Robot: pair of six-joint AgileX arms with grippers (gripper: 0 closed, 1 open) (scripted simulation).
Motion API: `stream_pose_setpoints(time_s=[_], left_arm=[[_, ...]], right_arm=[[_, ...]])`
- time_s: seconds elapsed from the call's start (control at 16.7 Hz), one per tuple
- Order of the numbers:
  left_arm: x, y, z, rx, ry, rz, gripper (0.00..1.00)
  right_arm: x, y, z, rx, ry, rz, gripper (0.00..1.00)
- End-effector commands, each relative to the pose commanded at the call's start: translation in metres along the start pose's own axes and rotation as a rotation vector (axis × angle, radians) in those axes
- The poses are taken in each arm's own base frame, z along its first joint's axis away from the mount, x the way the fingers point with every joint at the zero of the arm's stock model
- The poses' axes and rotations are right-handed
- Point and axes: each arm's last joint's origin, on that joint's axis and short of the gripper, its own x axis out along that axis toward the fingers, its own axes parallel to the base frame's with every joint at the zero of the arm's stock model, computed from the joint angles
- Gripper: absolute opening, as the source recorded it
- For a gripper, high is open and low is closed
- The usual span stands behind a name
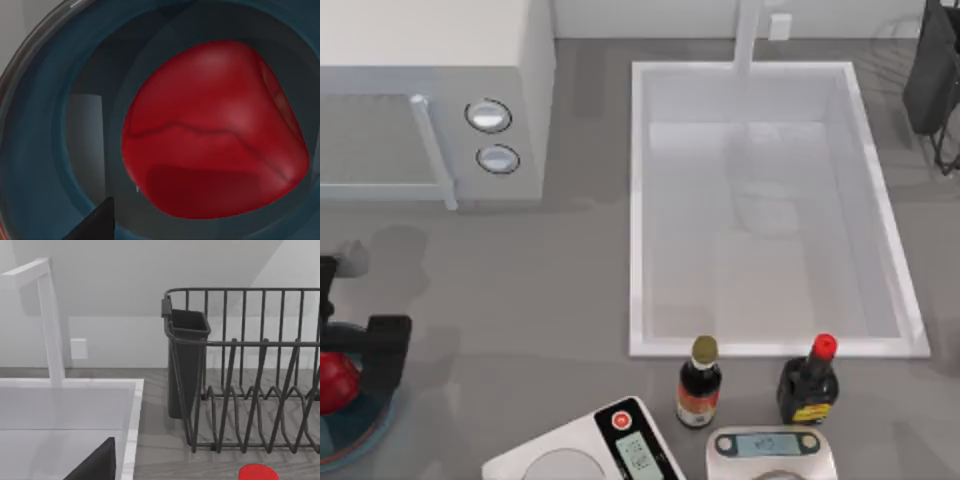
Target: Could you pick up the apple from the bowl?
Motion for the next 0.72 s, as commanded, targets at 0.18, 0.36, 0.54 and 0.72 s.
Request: stream_pose_setpoints(time_s=[0.18,0.36,0.54,0.72], left_arm=[[0.028,0.0,0.0,0.001,-0.01,0.0,1.0],[0.044,0.0,-0.003,0.002,0.002,0.0,1.0],[0.045,0.0,-0.003,0.002,0.003,0.0,1.0],[0.045,0.0,-0.003,0.002,0.003,0.0,0.85]], right_arm=[[0.0,0.0,0.0,0.0,0.0,0.0,1.0],[0.0,0.0,0.0,0.0,0.0,0.0,1.0],[0.0,0.0,0.0,0.0,0.0,0.0,1.0],[0.0,0.0,0.0,0.0,0.0,0.0,1.0]])
